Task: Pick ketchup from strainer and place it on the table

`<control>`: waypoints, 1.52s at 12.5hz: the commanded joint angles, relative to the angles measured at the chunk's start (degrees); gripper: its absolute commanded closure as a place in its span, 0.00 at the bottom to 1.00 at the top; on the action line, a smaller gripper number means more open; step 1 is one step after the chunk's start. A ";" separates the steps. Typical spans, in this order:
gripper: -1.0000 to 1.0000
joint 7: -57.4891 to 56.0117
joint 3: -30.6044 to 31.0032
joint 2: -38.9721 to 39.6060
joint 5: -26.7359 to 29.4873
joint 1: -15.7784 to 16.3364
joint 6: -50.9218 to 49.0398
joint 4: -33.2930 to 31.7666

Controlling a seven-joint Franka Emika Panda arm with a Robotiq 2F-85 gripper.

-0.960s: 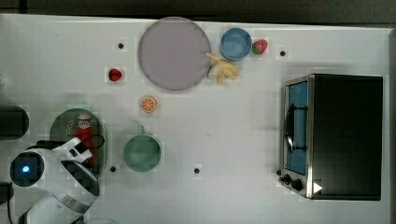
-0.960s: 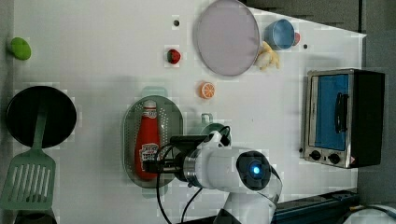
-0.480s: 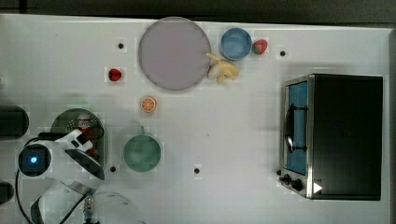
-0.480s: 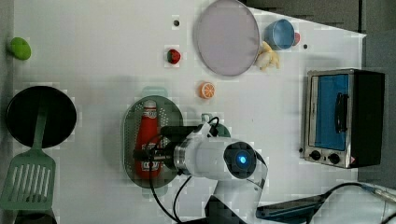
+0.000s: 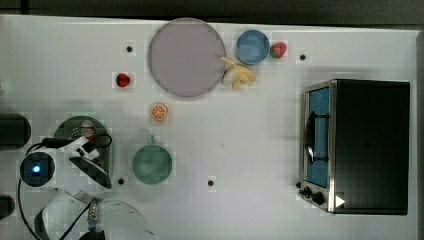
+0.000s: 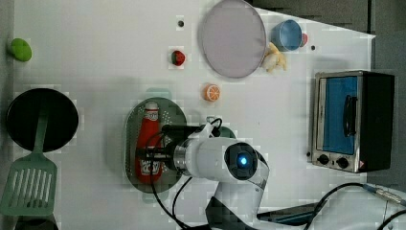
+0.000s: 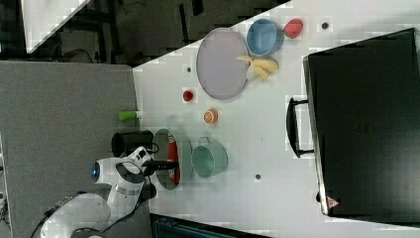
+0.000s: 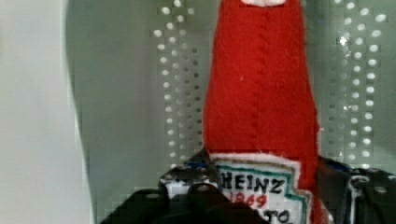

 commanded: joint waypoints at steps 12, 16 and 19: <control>0.40 -12.42 12.30 -26.47 29.14 -14.46 -27.18 9.09; 0.40 -19.47 7.02 -28.32 29.91 -19.65 -34.46 15.11; 0.40 -23.58 0.87 -29.01 29.83 -22.45 -34.71 16.68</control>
